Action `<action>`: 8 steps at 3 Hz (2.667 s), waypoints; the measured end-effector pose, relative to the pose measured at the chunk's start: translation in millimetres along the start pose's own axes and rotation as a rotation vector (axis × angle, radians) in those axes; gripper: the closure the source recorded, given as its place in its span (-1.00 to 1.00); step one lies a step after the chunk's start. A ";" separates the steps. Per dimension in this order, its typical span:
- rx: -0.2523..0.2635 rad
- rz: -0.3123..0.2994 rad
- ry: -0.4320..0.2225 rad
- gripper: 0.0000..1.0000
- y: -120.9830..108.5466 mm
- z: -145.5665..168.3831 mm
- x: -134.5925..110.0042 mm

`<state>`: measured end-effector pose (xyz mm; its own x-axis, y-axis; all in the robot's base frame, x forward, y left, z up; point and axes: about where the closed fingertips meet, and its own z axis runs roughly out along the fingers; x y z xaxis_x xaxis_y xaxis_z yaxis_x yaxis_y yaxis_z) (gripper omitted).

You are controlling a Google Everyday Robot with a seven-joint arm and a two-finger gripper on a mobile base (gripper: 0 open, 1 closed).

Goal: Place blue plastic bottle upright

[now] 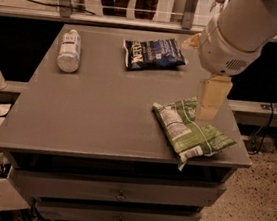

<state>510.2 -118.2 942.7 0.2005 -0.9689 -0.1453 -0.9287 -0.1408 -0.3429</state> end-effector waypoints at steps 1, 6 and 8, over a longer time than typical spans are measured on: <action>-0.022 -0.149 -0.069 -1.00 -23.2 32.9 -54.5; -0.002 -0.470 -0.158 -1.00 -157.5 100.4 -106.2; -0.010 -0.698 -0.247 -1.00 -195.7 143.9 -152.5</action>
Offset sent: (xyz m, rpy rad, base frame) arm 0.0169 0.0477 -0.0111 0.0110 -0.0011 0.1266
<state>706.3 86.5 898.5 0.8089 -0.5791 -0.1015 -0.5619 -0.7107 -0.4233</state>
